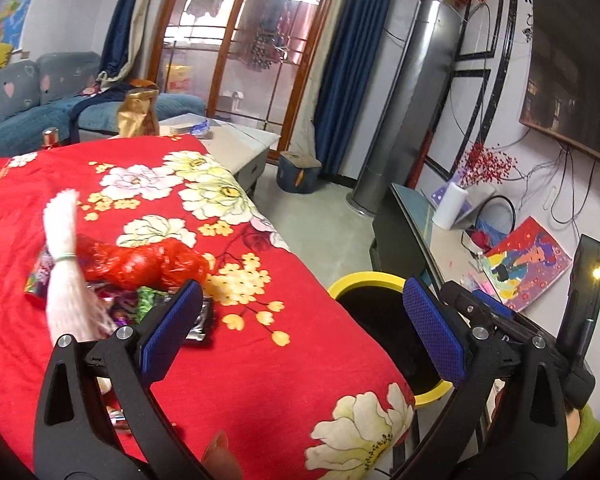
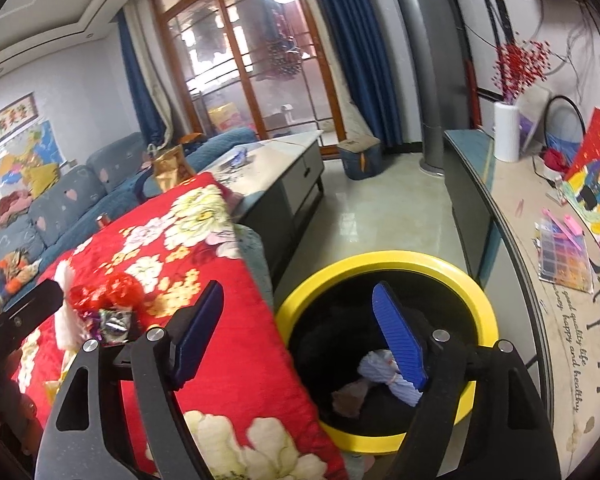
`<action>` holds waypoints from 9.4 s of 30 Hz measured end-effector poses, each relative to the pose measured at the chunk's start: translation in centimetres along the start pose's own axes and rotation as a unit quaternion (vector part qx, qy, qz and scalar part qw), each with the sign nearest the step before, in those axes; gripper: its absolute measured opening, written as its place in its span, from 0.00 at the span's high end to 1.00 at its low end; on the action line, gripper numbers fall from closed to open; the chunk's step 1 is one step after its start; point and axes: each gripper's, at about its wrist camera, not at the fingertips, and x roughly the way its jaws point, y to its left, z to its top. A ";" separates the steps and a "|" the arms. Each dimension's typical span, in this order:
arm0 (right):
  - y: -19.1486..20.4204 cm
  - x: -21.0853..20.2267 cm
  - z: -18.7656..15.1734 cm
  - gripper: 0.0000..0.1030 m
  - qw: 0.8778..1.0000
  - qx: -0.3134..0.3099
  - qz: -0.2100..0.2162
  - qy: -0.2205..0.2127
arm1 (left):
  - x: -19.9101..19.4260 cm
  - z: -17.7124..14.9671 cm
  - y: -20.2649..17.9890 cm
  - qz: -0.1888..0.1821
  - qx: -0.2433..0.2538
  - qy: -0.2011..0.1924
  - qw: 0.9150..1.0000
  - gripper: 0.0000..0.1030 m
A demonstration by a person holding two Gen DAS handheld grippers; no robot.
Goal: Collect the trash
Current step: 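Move both open tools back over the trash pile on the bed, then grasp the white foam net with the left tool while the right tool grasps the dark candy wrapper, then carry the white foam net and candy wrapper with both tools over the bin, then open both tools to drop the foam net and wrapper into the bin, then move both open tools back over the remaining trash on the bed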
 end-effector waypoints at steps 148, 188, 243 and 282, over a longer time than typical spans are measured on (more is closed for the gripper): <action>11.0 1.2 -3.2 0.83 0.975 -0.107 0.172 0.093 | -5.1 -0.4 7.6 0.019 -0.047 0.038 0.998 0.82; -0.3 1.3 -0.2 0.83 0.997 -0.007 0.051 0.050 | 0.0 -3.0 -3.1 -0.062 0.061 0.099 0.991 0.82; -12.5 4.3 -2.4 0.52 0.991 0.106 -0.055 0.065 | 11.7 -3.9 -9.7 -0.097 0.096 0.141 0.981 0.21; -0.6 1.1 -0.6 0.36 0.999 -0.025 0.016 0.016 | 1.4 -0.7 0.2 -0.003 -0.004 0.021 1.000 0.11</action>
